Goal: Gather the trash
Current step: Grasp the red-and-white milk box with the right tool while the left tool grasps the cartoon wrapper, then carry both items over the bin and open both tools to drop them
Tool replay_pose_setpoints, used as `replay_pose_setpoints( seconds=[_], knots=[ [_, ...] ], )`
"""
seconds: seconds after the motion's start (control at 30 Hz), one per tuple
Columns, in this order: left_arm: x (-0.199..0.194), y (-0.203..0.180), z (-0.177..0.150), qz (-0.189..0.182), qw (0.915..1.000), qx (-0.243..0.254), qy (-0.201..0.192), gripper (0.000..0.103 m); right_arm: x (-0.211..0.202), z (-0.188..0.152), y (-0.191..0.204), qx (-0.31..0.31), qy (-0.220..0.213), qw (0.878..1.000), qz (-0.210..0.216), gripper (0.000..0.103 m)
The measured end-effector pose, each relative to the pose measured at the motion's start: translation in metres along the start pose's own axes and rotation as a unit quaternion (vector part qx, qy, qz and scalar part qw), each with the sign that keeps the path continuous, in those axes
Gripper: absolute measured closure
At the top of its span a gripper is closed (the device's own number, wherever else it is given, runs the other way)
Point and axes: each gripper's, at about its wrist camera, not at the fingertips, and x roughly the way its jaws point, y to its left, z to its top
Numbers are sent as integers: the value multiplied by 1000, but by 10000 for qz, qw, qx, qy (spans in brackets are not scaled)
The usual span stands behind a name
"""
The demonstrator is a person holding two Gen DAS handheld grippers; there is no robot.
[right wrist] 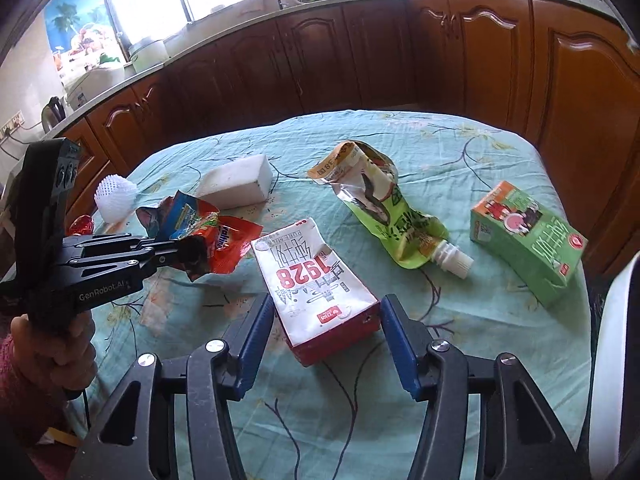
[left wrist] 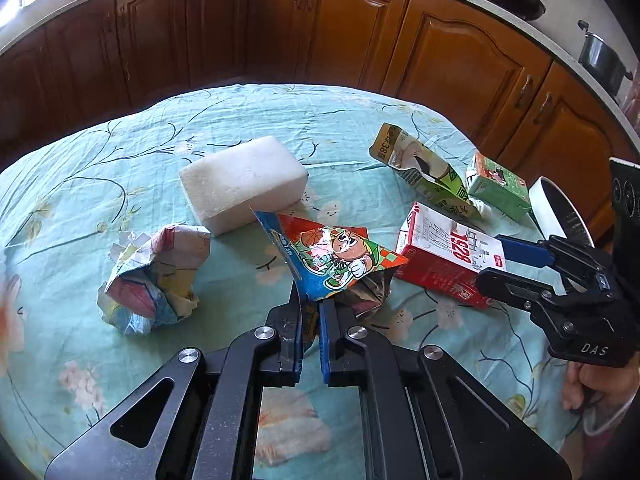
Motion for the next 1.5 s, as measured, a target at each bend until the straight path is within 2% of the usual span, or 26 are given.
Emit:
replay_pose_setpoints(
  seconds=[0.27, 0.37, 0.47, 0.53, 0.67, 0.73, 0.8, 0.97, 1.0, 1.2, 1.37, 1.5],
  knots=[
    [-17, -17, -5, -339, 9994, 0, -99, 98, -43, -33, -17, 446, -354, 9974, -435, 48],
    [-19, -31, -6, -466, 9988, 111, -105, 98, -47, -45, -23, 544, -152, 9977, -363, 47],
    [-17, -45, -6, -534, 9982, 238, -94, 98, -45, -46, -23, 426, -8, 9985, -331, 39],
    [-15, -51, -6, -569, 9980, 279, -78, 98, -44, -42, -19, 208, -40, 9986, -486, 26],
    [-16, -53, -8, -570, 9980, 278, -64, 98, -33, -29, -14, -161, 12, 9988, -463, 26],
    [-18, -51, -9, -552, 9981, 251, -58, 98, -22, -27, -11, -304, 156, 9985, -428, 30],
    [-18, -51, -9, -543, 9982, 230, -50, 98, -15, -29, -10, -331, 306, 9982, -387, 44],
    [-20, -62, -8, -577, 9979, 293, -68, 98, -38, -40, -24, 91, -3, 9988, -484, 50],
    [-20, -67, -7, -607, 9976, 323, -70, 98, -46, -42, -30, 244, -79, 9984, -512, 56],
    [-17, -111, 0, -897, 9937, 672, -66, 98, -96, -53, -66, 1032, -623, 9903, -685, 56],
    [-14, -150, 7, -1166, 9884, 966, -71, 98, -130, -60, -89, 1342, -978, 9815, -951, 56],
    [-11, -179, 12, -1321, 9843, 1172, -61, 98, -147, -64, -108, 1565, -1105, 9746, -1159, 56]
  ],
)
